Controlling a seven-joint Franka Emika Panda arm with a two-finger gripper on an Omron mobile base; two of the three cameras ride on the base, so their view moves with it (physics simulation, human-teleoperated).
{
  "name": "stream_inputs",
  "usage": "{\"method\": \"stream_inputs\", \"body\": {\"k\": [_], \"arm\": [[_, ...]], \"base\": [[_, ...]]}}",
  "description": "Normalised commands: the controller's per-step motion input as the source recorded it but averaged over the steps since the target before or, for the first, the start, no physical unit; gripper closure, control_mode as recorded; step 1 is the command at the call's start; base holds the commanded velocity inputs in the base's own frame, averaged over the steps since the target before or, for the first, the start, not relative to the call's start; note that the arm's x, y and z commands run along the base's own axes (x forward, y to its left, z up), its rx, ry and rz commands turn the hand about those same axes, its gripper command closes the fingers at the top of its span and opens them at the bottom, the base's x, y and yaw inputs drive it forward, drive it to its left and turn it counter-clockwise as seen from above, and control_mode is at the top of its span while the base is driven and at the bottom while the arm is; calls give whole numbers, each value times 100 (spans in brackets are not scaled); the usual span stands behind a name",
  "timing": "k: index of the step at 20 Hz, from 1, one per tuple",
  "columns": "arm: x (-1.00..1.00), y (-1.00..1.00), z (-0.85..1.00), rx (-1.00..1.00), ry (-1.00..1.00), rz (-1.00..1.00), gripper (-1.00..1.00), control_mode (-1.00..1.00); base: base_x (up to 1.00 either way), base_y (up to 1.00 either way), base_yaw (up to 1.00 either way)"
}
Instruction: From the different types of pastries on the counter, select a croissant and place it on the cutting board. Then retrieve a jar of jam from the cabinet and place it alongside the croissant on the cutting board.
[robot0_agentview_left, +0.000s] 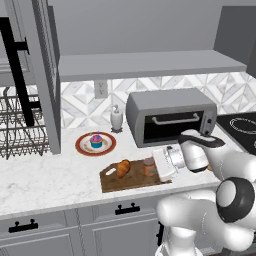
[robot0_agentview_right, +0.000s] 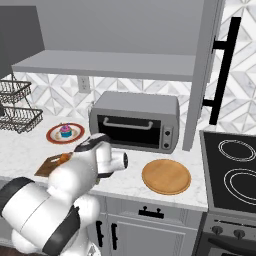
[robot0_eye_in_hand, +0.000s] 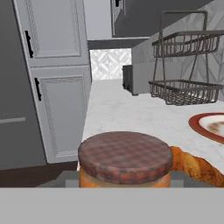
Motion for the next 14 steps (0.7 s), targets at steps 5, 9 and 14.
{"method": "stream_inputs", "body": {"k": [5, 9, 14], "arm": [[23, 0, -25, 1, 0, 5, 100, -100], [30, 0, -17, 1, 0, 5, 100, -100], [29, 0, -15, 0, 0, 5, 100, -100]], "base": [[0, 0, 0], [0, 0, 0], [0, 0, 0]]}}
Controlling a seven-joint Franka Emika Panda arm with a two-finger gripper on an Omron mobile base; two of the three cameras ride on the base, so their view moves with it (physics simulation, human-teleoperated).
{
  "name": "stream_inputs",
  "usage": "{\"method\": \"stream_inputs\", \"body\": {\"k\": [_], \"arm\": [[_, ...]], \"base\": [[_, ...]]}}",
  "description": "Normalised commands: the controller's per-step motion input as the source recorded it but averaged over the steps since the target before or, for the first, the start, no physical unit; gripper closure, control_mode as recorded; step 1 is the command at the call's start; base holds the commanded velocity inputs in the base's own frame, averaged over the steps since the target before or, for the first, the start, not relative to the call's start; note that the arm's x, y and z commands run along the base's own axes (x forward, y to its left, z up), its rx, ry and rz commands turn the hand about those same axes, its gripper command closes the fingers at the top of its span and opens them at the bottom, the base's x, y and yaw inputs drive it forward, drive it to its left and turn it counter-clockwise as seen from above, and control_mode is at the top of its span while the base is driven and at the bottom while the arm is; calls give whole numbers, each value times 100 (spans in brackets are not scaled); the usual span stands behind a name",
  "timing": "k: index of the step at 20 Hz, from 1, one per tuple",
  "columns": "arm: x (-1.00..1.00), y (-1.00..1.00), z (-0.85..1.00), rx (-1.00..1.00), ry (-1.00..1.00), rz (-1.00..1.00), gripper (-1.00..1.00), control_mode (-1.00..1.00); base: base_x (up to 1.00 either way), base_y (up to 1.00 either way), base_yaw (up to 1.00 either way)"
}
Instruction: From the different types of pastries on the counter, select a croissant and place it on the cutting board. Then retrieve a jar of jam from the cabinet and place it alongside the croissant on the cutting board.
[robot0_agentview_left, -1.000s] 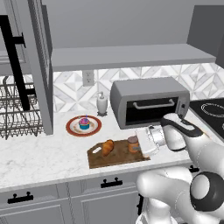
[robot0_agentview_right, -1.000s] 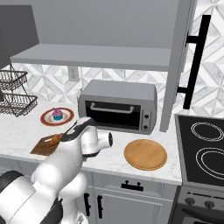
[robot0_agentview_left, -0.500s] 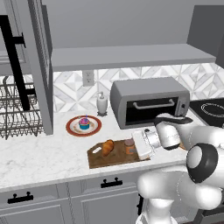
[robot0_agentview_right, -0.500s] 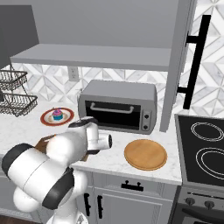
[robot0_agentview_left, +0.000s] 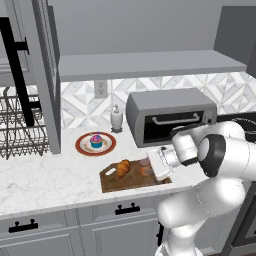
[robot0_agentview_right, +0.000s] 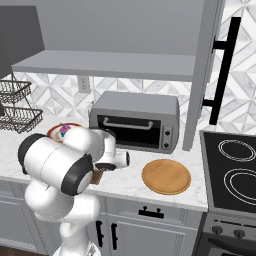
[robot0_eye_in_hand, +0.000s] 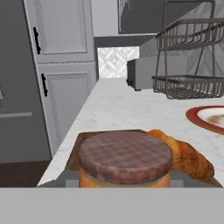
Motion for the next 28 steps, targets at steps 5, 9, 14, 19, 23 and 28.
{"method": "stream_inputs", "body": {"k": [5, 9, 14, 19, 23, 28], "arm": [[21, 0, -21, 2, 0, 5, 100, -100], [9, 0, -20, 2, 0, 4, 100, -100], [11, 0, -14, 1, 0, 0, 100, -100], [0, 0, -9, 0, -1, 0, -100, -100], [0, 0, 1, 2, -3, 0, -100, -100], [-8, -6, 16, 1, -11, 0, -100, -100]], "base": [[0, 0, 0], [0, 0, 0], [0, 0, 0], [0, 0, 0], [0, 0, 0], [0, 0, 0]]}}
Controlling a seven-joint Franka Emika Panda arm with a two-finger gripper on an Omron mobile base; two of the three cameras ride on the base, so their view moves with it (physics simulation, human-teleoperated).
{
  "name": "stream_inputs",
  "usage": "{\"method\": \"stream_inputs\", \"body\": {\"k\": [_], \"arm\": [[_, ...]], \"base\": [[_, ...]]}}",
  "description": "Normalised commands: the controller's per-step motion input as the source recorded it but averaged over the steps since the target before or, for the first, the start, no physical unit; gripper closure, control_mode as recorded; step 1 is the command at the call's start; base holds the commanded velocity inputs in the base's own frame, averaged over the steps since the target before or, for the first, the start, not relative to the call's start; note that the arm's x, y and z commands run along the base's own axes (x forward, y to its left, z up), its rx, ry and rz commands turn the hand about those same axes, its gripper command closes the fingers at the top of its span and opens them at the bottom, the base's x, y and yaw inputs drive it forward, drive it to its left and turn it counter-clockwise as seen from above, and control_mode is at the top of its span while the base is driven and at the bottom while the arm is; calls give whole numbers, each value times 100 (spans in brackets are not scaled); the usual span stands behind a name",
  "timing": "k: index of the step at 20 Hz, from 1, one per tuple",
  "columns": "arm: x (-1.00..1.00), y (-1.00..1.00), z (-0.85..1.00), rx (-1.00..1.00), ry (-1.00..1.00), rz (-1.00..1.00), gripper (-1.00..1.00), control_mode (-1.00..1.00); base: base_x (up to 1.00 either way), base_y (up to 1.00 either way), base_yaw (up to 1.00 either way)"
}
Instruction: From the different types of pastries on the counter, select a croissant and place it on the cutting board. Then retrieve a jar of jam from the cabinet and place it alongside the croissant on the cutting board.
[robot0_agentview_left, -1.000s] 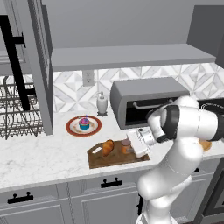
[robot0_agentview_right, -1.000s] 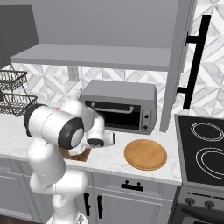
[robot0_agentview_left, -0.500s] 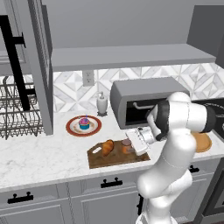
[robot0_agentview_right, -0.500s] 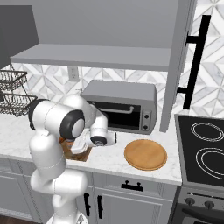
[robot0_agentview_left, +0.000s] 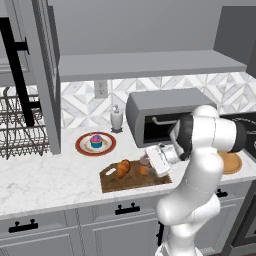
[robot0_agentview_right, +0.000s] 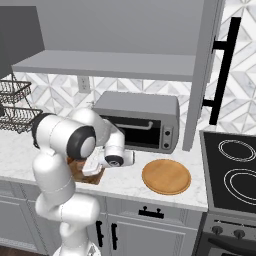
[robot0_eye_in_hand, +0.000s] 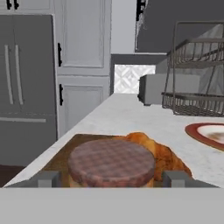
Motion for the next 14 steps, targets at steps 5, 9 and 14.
{"method": "stream_inputs", "body": {"k": [5, 9, 14], "arm": [[-31, -17, 50, 9, -16, 0, -100, -100], [-48, -1, 76, 8, -8, -1, -100, -100], [-67, 0, 74, 4, 0, -10, -100, -100]], "base": [[0, 0, 0], [0, 0, 0], [0, 0, 0]]}}
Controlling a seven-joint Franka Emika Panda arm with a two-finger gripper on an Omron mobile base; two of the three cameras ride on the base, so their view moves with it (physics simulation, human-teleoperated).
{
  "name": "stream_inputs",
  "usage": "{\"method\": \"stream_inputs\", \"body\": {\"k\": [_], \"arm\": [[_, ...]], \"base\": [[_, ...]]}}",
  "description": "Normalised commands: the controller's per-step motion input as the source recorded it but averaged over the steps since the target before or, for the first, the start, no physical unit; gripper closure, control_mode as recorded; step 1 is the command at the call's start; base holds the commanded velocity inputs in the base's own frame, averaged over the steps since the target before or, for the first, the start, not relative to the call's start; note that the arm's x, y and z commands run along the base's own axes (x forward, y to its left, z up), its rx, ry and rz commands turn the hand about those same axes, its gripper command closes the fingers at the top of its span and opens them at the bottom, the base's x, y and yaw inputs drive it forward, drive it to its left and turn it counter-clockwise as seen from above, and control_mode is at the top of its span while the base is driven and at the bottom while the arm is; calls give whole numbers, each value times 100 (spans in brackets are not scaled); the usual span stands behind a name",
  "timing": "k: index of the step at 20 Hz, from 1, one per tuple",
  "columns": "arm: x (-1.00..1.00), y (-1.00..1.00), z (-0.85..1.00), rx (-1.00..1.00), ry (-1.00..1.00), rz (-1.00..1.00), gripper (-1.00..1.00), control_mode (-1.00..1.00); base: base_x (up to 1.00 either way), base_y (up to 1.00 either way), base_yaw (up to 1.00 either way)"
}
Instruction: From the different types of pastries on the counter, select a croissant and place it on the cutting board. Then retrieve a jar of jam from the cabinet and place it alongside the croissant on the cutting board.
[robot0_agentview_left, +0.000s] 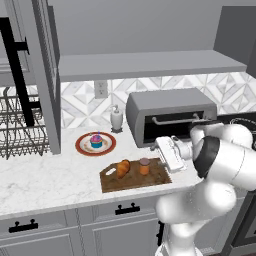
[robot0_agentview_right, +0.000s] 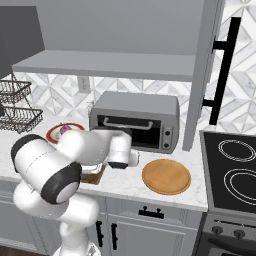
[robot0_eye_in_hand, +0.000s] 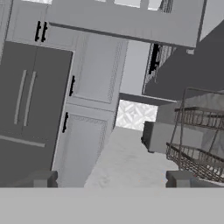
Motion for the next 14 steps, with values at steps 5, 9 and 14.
{"method": "stream_inputs", "body": {"k": [5, 9, 14], "arm": [[-73, 0, 81, 1, 8, -17, -100, -100], [-79, 9, 81, 0, 18, -25, -100, -100], [-76, 17, 78, 0, 33, -27, -100, -100]], "base": [[0, 0, 0], [0, 0, 0], [0, 0, 0]]}}
